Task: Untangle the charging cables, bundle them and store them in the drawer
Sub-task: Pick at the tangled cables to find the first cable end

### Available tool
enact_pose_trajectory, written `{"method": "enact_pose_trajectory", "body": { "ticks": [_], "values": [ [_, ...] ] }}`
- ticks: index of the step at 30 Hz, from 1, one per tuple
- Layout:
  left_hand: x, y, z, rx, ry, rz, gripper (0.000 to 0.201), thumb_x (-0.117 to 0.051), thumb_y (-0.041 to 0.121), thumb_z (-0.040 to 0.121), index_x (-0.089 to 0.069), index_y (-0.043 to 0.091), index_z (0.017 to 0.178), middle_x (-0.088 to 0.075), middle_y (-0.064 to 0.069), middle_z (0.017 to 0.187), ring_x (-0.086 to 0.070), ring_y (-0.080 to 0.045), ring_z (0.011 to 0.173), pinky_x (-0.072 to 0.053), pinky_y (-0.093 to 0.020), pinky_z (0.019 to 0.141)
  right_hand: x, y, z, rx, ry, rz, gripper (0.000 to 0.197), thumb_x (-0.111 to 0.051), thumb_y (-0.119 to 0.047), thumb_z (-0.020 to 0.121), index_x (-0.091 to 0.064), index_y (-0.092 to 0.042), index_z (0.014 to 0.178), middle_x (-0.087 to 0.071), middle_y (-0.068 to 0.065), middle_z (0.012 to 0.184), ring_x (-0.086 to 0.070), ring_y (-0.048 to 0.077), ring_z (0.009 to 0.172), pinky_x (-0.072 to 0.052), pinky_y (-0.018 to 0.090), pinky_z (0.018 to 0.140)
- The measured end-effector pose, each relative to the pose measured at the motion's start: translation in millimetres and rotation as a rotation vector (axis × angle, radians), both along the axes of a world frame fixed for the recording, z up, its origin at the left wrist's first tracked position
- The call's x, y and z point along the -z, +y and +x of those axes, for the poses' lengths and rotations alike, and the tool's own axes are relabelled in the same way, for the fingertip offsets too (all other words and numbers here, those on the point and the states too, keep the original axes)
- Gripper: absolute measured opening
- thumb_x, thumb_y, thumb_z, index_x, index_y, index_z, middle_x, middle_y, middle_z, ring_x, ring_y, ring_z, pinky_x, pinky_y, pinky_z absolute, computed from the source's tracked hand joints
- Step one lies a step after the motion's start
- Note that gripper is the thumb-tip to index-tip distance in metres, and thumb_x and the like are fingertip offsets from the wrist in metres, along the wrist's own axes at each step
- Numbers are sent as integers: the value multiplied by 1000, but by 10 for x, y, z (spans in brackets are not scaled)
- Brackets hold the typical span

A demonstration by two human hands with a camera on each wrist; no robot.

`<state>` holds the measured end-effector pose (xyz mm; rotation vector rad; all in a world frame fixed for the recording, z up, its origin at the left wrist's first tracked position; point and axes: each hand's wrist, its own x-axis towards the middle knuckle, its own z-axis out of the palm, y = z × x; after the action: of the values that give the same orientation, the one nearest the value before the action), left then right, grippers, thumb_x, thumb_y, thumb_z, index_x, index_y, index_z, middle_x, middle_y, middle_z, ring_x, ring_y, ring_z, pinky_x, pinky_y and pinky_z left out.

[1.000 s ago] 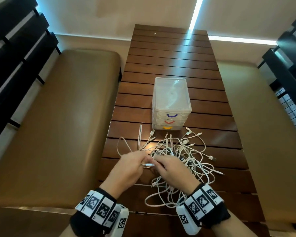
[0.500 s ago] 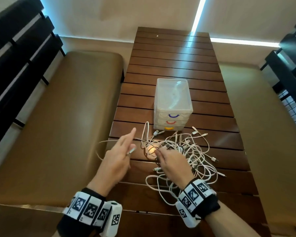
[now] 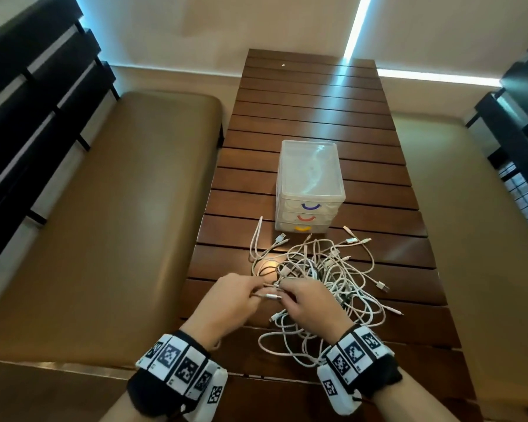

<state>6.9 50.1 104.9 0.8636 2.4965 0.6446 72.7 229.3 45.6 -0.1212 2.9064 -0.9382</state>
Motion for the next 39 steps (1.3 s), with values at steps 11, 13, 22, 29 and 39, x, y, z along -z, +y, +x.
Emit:
{"method": "enact_pose_trajectory", "body": {
  "ticks": [11,13,22,29,39],
  "values": [
    [-90,-230,-119,-383,-167,745,37,-51,28,102,-56,19,66,-44,8,54,-34,-5,50,-29,-21,48,-333,63,-192,-21,5,-66,34,-42,-38,105,-56,-20,80,-56,-8,74,-51,5,70,-42,22,66],
    [-164,-227,-57,-408,-253,832,38,-48,33,98,-56,23,63,-40,5,51,-31,-7,46,-26,-18,44,-372,77,-213,-20,-2,-44,36,-41,-40,105,-57,-18,81,-56,-7,74,-50,5,70,-40,20,65],
    [-142,-274,-130,-525,-246,858,40,-47,37,98,-55,16,65,-36,-2,49,-29,-14,44,-24,-28,43,-358,136,-13,250,68,227,11,-59,-30,96,-67,-29,103,-62,-12,125,-42,11,135,-15,42,120],
    [126,-185,-147,-334,122,242,38,-45,12,103,-59,29,134,-53,22,126,-56,3,104,-41,-4,81,-164,95,30,329,81,139,15,-72,-32,89,-78,-21,97,-62,-10,104,-53,7,99,-47,21,87],
    [111,272,34,-3,104,-84,19,-41,24,102,-59,26,108,-66,6,110,-65,-20,96,-51,-37,83,-223,-102,104,283,247,82,23,-77,-10,81,-73,-15,103,-60,-4,109,-52,9,105,-39,15,95]
  ]
}}
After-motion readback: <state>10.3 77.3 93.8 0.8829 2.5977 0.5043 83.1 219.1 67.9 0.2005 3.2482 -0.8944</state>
